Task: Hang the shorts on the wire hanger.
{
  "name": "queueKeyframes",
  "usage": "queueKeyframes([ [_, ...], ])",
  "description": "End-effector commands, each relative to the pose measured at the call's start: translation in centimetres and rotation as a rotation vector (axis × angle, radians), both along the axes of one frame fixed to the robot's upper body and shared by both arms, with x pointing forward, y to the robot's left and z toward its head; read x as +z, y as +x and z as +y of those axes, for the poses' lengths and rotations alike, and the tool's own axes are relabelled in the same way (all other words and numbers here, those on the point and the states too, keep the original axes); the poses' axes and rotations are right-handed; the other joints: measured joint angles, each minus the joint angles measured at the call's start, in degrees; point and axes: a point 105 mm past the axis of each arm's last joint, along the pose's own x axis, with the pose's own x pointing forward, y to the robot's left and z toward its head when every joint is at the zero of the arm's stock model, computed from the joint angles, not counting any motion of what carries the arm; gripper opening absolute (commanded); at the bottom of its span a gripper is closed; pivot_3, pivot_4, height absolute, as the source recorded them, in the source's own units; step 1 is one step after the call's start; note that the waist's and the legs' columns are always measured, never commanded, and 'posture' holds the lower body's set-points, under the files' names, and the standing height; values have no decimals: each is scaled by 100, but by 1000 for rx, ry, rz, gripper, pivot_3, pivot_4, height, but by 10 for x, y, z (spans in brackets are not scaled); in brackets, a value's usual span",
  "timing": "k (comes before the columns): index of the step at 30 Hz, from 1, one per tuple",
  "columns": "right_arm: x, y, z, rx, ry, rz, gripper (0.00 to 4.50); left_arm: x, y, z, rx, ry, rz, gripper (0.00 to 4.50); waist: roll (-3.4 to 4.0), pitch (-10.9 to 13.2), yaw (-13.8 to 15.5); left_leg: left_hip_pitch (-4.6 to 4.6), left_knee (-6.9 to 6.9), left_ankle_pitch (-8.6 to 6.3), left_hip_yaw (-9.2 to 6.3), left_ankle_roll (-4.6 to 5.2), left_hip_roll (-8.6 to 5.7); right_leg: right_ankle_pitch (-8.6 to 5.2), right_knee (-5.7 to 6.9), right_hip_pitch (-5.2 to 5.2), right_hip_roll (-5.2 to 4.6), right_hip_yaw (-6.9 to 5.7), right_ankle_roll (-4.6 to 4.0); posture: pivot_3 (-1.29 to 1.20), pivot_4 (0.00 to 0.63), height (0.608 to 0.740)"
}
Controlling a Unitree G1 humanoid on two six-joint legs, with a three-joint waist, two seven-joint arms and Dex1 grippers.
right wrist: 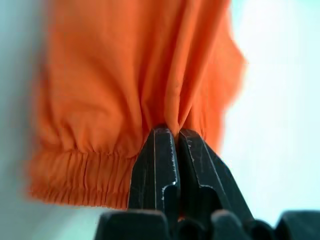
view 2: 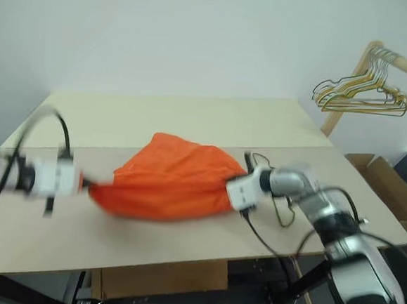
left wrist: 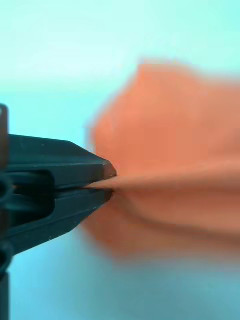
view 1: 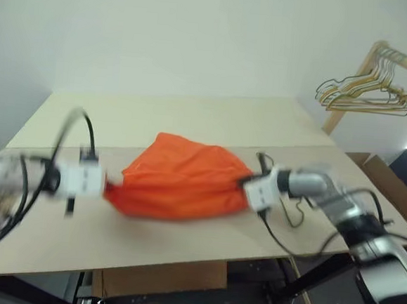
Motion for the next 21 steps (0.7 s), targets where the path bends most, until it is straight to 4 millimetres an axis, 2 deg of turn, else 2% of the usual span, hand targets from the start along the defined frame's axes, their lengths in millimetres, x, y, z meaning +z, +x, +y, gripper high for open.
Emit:
queueKeyframes([
  [1,74,48,-16,-251,183,-236,0,58,56,22,239,-57,-243,33,-3,-5,-13,-8,-3,-2,0,-1,-1,3,0,-5,0,-2,3,72,0,740],
  [2,93,59,-16,-315,232,-295,0,79,71,21,286,-88,-316,33,-4,-5,-9,-6,-3,-1,5,-30,-4,-11,8,-10,-5,-2,12,77,0,740],
  [3,122,68,-16,-395,317,-389,0,112,85,20,365,-125,-449,33,-6,-5,-2,-16,4,0,6,-52,-4,-22,16,-17,-5,-6,11,78,0,740],
  [4,139,73,-16,-446,369,-451,0,132,92,19,416,-142,-535,33,-11,-6,-8,-61,4,4,-3,-59,-4,-23,12,-53,-5,-19,11,79,0,740],
  [6,164,75,-16,-504,461,-538,0,160,96,17,479,-148,-665,33,-15,-10,-27,-162,-3,18,-7,-81,-4,-12,43,-173,-4,-28,11,84,0,740],
  [8,223,60,-15,-504,738,-741,0,219,83,12,570,-268,-935,33,-15,-9,-27,-177,-52,18,3,-86,-12,-16,33,-211,-18,-54,5,78,0,740],
  [9,241,52,-16,-498,839,-809,0,237,75,11,600,-302,-1034,33,-15,-9,-25,-185,-67,12,4,-95,-10,-23,32,-229,-25,-75,-5,78,0,740],
  [12,263,37,-17,-446,961,-915,0,269,58,2,592,-315,-1229,33,-14,-8,-51,-279,-79,15,3,-107,-6,-26,34,-340,-42,-135,-10,73,0,740],
  [14,257,37,-17,-410,924,-926,0,278,48,-6,538,-284,-1339,33,-13,-8,-57,-276,-88,15,6,-111,-3,-30,33,-340,-44,-160,-17,65,0,740],
  [16,238,42,-17,-390,840,-912,0,273,48,-9,498,-262,-1371,33,-13,-7,-52,-265,-86,16,9,-113,-4,-31,25,-318,-45,-166,-18,67,0,740],
  [17,226,44,-17,-371,810,-887,0,264,53,-11,462,-261,-1338,33,-13,-7,-49,-260,-78,16,9,-113,-3,-29,24,-307,-44,-169,-20,63,0,740],
  [20,152,49,-13,-235,569,-745,0,195,71,-24,204,-211,-1115,33,2,-23,-54,-199,-77,13,15,-104,-6,-22,27,-242,-48,-165,-22,67,0,740],
  [21,140,48,-13,-209,531,-721,0,183,70,-27,151,-205,-1076,33,12,-30,-52,-154,-80,9,15,-99,-3,-24,20,-190,-47,-167,-21,67,0,740],
])
